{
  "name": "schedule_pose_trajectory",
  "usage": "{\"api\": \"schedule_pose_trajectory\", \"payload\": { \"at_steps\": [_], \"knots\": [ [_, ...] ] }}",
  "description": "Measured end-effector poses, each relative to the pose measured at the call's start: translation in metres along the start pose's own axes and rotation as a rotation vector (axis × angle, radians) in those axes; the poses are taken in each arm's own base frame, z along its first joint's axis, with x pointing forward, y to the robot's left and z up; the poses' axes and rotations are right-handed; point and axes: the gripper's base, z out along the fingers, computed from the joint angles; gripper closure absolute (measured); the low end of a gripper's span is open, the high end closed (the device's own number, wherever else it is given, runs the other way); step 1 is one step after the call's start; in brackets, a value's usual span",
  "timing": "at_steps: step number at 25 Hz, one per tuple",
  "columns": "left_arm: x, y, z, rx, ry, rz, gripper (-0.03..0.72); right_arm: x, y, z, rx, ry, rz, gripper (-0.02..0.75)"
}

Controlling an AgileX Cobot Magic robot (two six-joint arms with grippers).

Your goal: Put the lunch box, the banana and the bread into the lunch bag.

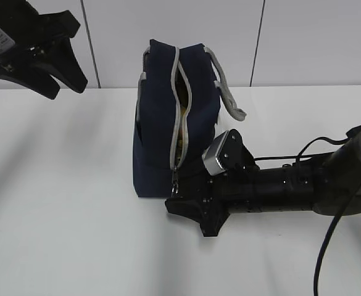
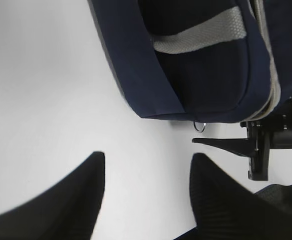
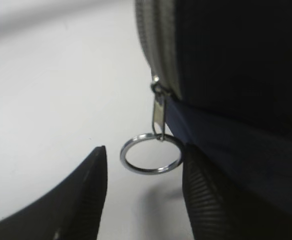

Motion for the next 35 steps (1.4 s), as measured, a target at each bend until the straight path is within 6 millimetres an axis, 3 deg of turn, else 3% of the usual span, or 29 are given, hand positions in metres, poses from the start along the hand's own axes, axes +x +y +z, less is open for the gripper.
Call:
{"api": "schedule_pose_trajectory", "payload": {
  "at_steps": [12, 22, 30, 35],
  "knots": [
    [0.0, 0.0, 0.0, -0.001, 0.0, 0.002, 0.307, -0.009, 0.008, 0.011, -0.033, -0.015, -0.03, 0.37],
    [0.0, 0.001, 0.0, -0.006, 0.001, 0.006, 0.307, -0.002, 0.004, 0.011, 0.013, 0.054, -0.011, 0.372],
    [0.0, 0.001, 0.0, -0.009, 0.001, 0.007, 0.307, 0.001, -0.003, 0.006, 0.038, 0.058, 0.013, 0.462],
    [0.0, 0.001, 0.0, -0.009, 0.001, 0.007, 0.307, -0.005, -0.002, 0.004, 0.036, 0.054, 0.004, 0.48]
  ]
}}
